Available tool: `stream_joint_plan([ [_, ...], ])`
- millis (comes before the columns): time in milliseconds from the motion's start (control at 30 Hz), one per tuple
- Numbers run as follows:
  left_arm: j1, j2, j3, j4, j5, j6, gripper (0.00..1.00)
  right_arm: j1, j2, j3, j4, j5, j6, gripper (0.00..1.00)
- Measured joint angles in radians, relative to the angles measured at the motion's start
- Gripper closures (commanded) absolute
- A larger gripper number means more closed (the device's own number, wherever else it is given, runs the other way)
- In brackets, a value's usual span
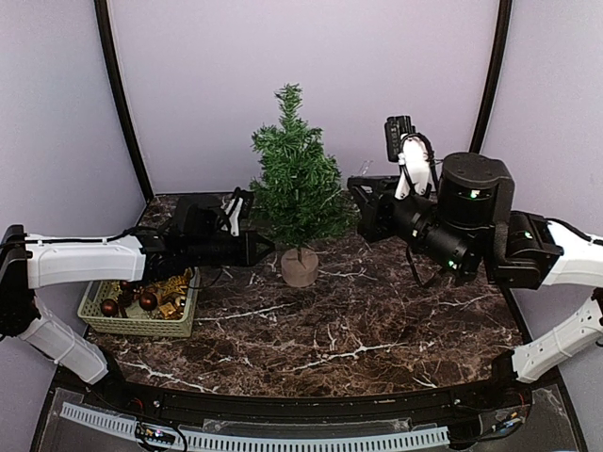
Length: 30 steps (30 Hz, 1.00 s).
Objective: Decorate the small christmas tree
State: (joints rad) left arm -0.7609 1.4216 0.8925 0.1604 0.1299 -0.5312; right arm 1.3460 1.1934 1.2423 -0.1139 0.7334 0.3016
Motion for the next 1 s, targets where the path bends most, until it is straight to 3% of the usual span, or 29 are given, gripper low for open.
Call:
stream_joint_plan([
  [267, 0.002, -0.018, -0.012, -0.02, -0.025, 0.01, 1.0, -0.032, -0.043, -0.029, -0.114, 0.261, 0.074, 1.0],
  [500, 0.012, -0.042, -0.027, -0.04, -0.044, 0.019, 1.0, -0.184, -0.176, -0.078, -0.258, 0.391, 0.185, 1.0],
  [733, 0.015, -0.048, -0.031, -0.05, -0.053, 0.028, 1.0, -0.374, -0.232, -0.173, -0.326, 0.384, 0.244, 1.0],
  [1000, 0.019, -0.05, -0.031, -0.05, -0.059, 0.041, 1.0, -0.489, -0.141, -0.356, -0.385, 0.266, 0.389, 1.0],
])
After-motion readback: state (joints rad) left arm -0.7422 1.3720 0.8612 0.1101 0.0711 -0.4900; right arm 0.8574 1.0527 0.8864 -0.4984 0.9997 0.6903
